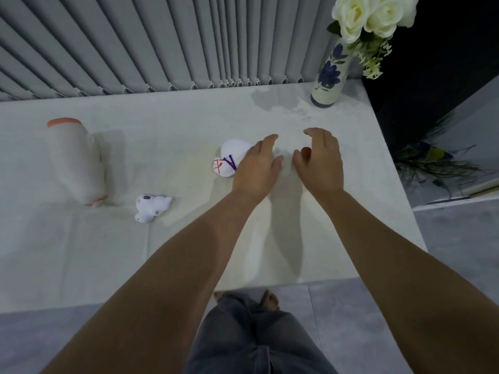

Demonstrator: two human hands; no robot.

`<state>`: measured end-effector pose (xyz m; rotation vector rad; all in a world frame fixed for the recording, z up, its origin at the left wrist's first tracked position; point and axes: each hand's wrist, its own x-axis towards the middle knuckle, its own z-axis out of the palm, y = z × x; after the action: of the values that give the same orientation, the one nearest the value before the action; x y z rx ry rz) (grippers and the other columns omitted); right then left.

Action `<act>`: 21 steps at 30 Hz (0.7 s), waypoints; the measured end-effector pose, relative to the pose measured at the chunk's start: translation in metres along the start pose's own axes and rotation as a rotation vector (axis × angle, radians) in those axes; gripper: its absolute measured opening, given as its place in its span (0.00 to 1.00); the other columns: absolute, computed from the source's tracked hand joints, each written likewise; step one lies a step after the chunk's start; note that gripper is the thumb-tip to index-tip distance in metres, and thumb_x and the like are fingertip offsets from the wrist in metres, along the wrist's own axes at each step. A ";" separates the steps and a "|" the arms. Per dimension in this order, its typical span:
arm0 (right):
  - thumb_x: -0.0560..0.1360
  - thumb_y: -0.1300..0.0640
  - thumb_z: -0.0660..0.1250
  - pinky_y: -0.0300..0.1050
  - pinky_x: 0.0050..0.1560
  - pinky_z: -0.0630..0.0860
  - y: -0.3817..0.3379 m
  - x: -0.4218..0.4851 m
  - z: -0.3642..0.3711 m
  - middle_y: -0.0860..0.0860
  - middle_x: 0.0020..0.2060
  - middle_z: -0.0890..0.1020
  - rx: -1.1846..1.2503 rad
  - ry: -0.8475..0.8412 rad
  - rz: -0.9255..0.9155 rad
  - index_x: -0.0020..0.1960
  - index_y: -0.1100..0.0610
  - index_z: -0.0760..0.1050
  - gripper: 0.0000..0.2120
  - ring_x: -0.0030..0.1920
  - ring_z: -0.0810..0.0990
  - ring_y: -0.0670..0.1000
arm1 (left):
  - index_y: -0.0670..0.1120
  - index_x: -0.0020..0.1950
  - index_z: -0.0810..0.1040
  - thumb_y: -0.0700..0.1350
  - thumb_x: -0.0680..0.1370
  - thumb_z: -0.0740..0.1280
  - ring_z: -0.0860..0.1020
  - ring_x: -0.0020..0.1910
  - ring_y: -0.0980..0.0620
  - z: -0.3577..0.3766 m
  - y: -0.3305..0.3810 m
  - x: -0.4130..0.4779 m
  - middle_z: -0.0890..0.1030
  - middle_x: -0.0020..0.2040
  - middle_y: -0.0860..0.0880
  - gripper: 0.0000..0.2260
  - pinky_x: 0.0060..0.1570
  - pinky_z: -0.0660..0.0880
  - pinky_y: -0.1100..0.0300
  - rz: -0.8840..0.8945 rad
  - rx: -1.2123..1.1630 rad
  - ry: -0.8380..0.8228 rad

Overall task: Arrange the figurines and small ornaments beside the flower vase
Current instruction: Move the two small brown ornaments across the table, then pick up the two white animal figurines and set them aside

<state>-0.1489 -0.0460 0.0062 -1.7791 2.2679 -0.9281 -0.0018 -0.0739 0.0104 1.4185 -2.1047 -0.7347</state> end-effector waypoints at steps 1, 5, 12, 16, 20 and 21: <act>0.73 0.56 0.65 0.49 0.59 0.72 -0.010 -0.001 0.006 0.53 0.62 0.76 -0.008 -0.027 -0.037 0.65 0.58 0.71 0.21 0.62 0.74 0.55 | 0.46 0.74 0.65 0.45 0.80 0.63 0.75 0.65 0.45 -0.009 -0.006 -0.004 0.76 0.66 0.45 0.22 0.61 0.74 0.50 -0.013 -0.001 0.036; 0.72 0.56 0.67 0.50 0.62 0.70 -0.047 -0.008 0.032 0.56 0.61 0.77 0.006 -0.134 -0.165 0.64 0.60 0.73 0.21 0.61 0.75 0.58 | 0.45 0.73 0.65 0.45 0.80 0.62 0.74 0.63 0.43 -0.043 -0.045 -0.025 0.75 0.66 0.44 0.22 0.61 0.73 0.50 -0.081 0.066 0.133; 0.68 0.57 0.69 0.54 0.60 0.73 -0.072 -0.013 0.070 0.57 0.58 0.80 -0.151 -0.229 -0.365 0.60 0.61 0.75 0.21 0.59 0.78 0.61 | 0.42 0.62 0.74 0.46 0.73 0.67 0.78 0.56 0.38 -0.089 -0.131 -0.080 0.80 0.57 0.43 0.19 0.59 0.71 0.46 -0.159 0.458 0.153; 0.69 0.56 0.69 0.56 0.68 0.66 -0.072 -0.010 0.083 0.55 0.74 0.66 -0.272 -0.405 -0.268 0.72 0.56 0.65 0.32 0.72 0.65 0.61 | 0.44 0.64 0.70 0.51 0.74 0.65 0.72 0.65 0.43 -0.104 -0.160 -0.106 0.74 0.64 0.46 0.21 0.68 0.62 0.40 -0.317 0.643 -0.025; 0.73 0.56 0.69 0.54 0.74 0.59 -0.074 -0.007 0.096 0.53 0.79 0.54 -0.349 -0.468 -0.190 0.77 0.53 0.54 0.38 0.78 0.52 0.60 | 0.43 0.65 0.68 0.52 0.75 0.65 0.70 0.64 0.42 -0.112 -0.172 -0.111 0.71 0.65 0.44 0.22 0.55 0.72 0.44 -0.402 0.676 -0.110; 0.73 0.56 0.69 0.54 0.75 0.58 -0.075 -0.006 0.098 0.53 0.79 0.54 -0.373 -0.457 -0.187 0.78 0.53 0.53 0.39 0.78 0.52 0.60 | 0.42 0.64 0.68 0.50 0.75 0.65 0.71 0.62 0.41 -0.114 -0.174 -0.109 0.72 0.63 0.43 0.21 0.52 0.73 0.45 -0.383 0.670 -0.119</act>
<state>-0.0405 -0.0883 -0.0356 -2.1061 2.0911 -0.0817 0.2272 -0.0444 -0.0345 2.2199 -2.3127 -0.2362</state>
